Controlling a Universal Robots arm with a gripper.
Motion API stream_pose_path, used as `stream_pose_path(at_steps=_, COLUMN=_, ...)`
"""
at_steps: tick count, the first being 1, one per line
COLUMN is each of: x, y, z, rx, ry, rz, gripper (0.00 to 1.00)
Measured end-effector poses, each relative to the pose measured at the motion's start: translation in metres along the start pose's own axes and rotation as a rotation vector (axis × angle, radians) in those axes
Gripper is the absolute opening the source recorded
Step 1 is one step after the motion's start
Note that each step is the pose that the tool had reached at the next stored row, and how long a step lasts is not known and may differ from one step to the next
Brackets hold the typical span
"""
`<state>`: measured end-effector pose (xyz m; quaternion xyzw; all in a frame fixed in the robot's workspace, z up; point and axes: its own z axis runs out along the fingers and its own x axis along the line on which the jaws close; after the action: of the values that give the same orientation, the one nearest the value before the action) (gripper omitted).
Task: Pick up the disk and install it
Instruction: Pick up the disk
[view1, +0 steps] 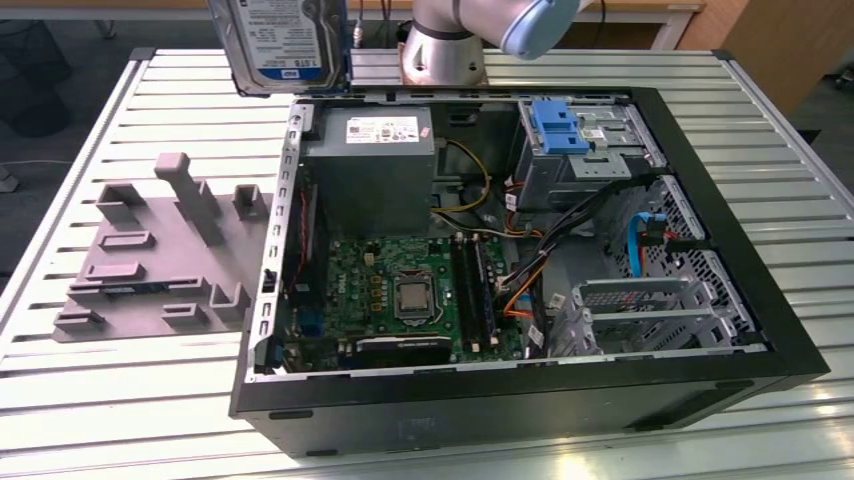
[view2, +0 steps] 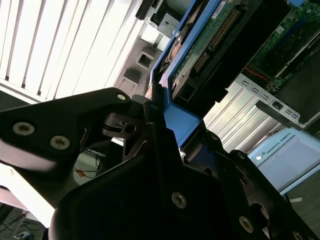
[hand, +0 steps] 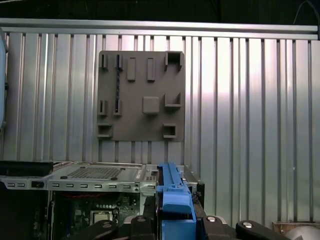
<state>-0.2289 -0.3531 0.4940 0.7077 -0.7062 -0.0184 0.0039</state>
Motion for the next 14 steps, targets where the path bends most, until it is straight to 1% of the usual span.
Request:
stream_pose_path(at_steps=9, x=0.0001, y=-0.0167, z=0.0, rx=0.0, ry=0.0, rz=0.0, gripper=0.36)
stream_pose_path(at_steps=14, x=0.0001, y=-0.0234, z=0.0, rx=0.0001, ry=-0.0001, rz=0.0, gripper=0.36)
